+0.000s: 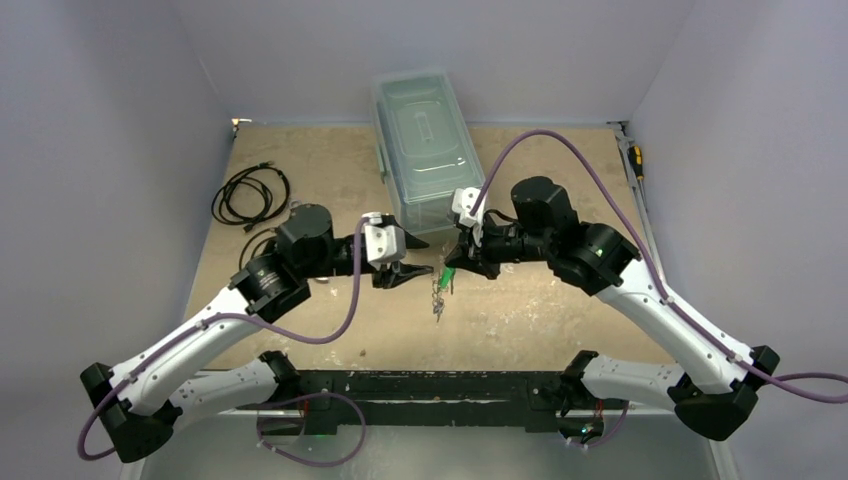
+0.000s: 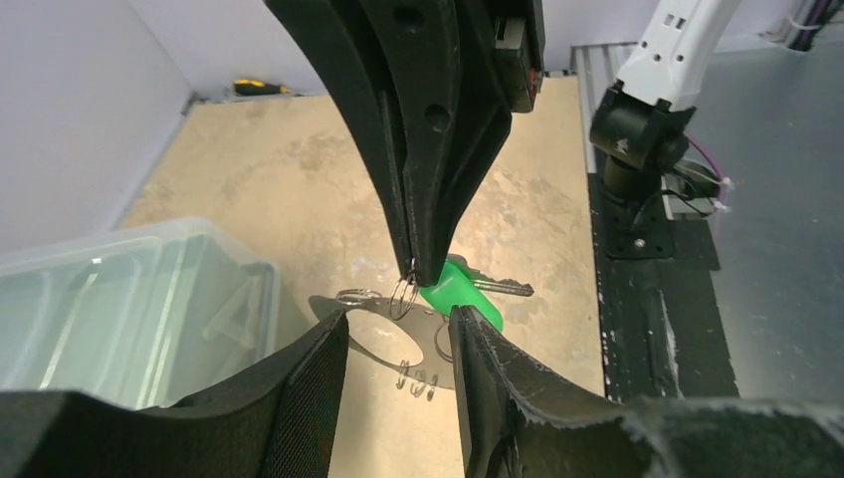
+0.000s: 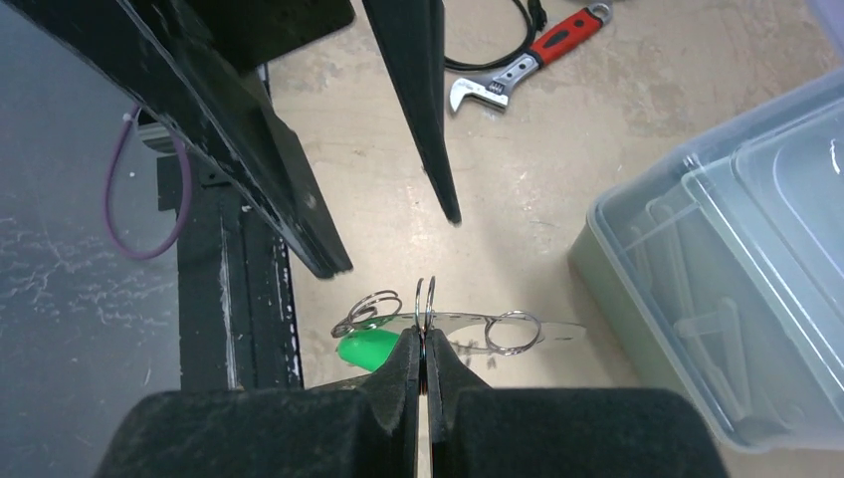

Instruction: Put the keys on the keyring

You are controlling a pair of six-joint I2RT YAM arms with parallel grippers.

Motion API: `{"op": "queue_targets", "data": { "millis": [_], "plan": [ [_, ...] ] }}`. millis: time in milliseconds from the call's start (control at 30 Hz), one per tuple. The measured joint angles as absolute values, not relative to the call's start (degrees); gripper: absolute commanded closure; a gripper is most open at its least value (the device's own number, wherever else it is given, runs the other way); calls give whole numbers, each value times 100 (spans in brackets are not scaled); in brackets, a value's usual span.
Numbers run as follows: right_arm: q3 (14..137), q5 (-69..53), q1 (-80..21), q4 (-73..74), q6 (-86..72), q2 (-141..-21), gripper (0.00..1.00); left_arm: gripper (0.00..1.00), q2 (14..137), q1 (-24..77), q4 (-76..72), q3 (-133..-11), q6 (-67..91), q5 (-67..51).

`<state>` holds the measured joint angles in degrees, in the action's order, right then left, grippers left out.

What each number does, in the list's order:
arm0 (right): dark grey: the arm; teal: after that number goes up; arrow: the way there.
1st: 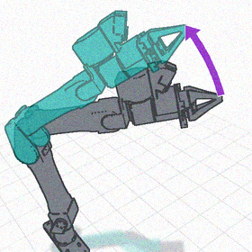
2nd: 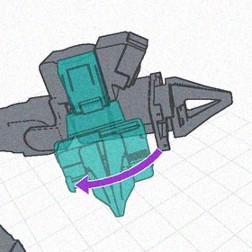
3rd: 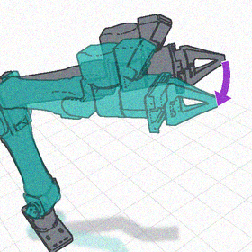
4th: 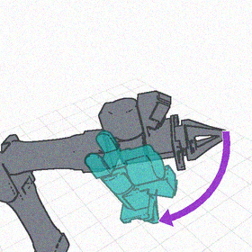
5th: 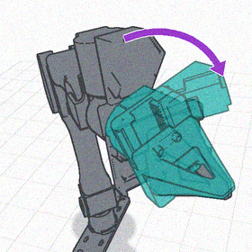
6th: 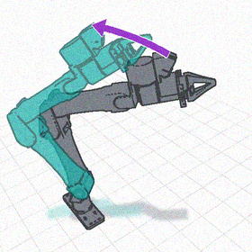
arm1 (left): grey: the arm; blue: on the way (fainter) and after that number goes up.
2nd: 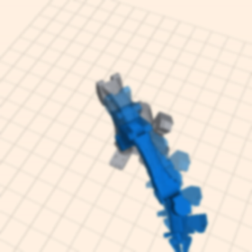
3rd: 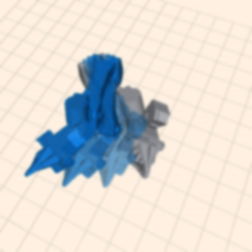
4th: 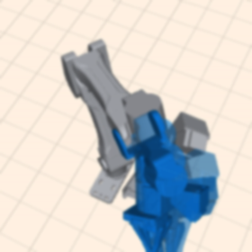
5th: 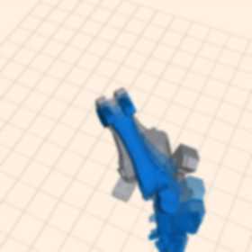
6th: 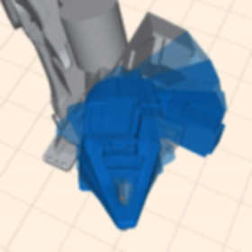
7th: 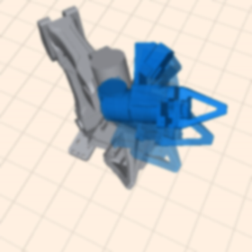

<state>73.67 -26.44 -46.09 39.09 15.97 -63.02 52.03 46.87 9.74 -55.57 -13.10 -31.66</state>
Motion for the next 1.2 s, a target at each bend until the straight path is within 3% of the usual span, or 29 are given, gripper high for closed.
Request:
{"op": "queue_targets", "data": {
  "millis": [333,1200],
  "plan": [
    [7402,-2655,-4624,4303,1710,-6300,100,68,5859,4707,1031,-5690,-1286,-3743],
    [7402,-3107,-4650,4324,1944,-6407,100,71,6007,4709,823,-5636,-1286,-3854]
  ]
}}
